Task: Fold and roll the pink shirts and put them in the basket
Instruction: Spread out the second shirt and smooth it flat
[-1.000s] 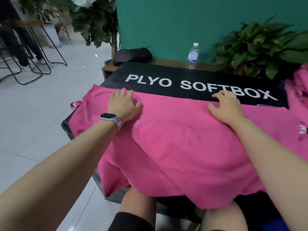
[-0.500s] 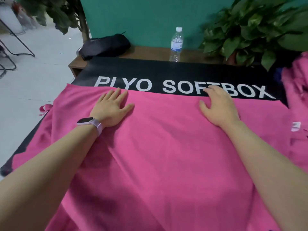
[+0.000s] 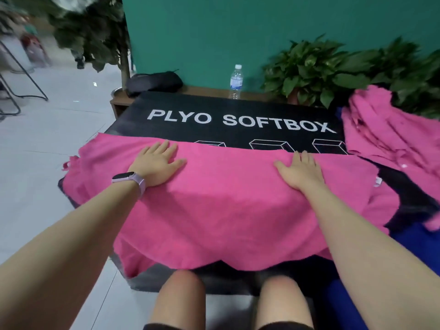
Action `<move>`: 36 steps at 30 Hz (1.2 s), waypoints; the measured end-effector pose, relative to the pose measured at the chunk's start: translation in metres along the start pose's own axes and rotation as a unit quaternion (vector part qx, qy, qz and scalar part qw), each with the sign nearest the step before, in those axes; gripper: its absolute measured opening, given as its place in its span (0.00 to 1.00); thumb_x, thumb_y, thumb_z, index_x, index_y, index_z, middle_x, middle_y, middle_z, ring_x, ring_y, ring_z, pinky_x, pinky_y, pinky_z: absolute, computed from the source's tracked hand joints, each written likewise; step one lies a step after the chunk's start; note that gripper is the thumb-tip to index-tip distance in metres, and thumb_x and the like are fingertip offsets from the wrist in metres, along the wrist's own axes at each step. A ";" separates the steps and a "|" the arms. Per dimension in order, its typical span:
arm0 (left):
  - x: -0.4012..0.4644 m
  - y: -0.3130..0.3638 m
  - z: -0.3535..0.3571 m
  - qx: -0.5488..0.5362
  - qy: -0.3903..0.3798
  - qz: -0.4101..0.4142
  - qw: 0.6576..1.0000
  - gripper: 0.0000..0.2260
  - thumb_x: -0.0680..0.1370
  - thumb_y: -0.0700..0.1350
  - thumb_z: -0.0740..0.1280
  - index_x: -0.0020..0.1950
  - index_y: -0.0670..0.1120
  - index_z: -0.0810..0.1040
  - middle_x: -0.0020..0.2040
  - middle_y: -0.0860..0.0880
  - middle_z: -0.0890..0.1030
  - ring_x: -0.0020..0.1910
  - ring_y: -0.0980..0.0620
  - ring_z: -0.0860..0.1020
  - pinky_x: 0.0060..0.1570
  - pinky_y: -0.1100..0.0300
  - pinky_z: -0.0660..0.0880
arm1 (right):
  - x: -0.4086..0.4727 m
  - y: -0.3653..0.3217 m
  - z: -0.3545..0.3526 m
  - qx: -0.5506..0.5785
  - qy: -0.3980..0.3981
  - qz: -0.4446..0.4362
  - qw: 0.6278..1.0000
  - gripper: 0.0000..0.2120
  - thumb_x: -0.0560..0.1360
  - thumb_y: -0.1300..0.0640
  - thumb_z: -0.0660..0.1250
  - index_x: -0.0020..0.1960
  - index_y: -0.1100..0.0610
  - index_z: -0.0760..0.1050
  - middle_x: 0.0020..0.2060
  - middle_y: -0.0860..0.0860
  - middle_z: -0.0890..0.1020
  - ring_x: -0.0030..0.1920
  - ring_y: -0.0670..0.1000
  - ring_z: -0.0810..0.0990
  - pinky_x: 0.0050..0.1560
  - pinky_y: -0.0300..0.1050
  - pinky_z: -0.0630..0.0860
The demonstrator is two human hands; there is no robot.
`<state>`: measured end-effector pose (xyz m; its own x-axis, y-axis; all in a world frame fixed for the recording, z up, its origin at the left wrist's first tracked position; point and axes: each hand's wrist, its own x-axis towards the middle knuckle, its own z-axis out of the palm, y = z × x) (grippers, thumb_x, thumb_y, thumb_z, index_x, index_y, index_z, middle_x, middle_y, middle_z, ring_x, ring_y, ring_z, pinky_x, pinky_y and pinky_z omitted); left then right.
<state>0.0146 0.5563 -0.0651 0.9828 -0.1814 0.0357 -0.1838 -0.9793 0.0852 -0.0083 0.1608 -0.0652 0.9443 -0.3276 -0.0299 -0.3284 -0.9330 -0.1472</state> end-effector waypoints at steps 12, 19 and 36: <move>-0.067 0.010 -0.002 -0.022 -0.007 -0.020 1.000 0.32 0.81 0.68 0.48 0.82 0.54 0.54 0.83 0.49 0.51 0.81 0.48 0.48 0.78 0.49 0.45 | -0.070 0.016 -0.003 -0.008 -0.003 -0.005 1.000 0.46 0.77 0.26 0.46 0.83 0.57 0.48 0.82 0.57 0.49 0.82 0.56 0.45 0.80 0.55 0.45; -0.058 0.008 -0.005 -0.006 -0.047 -0.005 0.999 0.27 0.83 0.60 0.45 0.82 0.52 0.54 0.82 0.47 0.52 0.81 0.44 0.49 0.78 0.45 0.49 | -0.058 0.026 -0.002 -0.031 -0.033 -0.026 0.999 0.51 0.72 0.21 0.42 0.83 0.55 0.47 0.82 0.55 0.49 0.82 0.56 0.47 0.80 0.55 0.48; -0.003 -0.016 -0.012 -0.085 0.158 0.073 0.981 0.21 0.83 0.57 0.59 0.35 0.48 0.64 0.32 0.49 0.72 0.37 0.40 0.74 0.37 0.49 0.69 | -0.006 0.051 -0.023 0.030 0.174 -0.231 0.957 0.22 0.77 0.31 0.58 0.41 0.50 0.64 0.28 0.48 0.70 0.37 0.61 0.77 0.39 0.52 0.71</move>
<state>0.0145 0.5732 -0.0541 0.8954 -0.2548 0.3651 -0.3489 -0.9110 0.2198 -0.0314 0.1124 -0.0502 0.9207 0.0786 0.3822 0.1346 -0.9834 -0.1220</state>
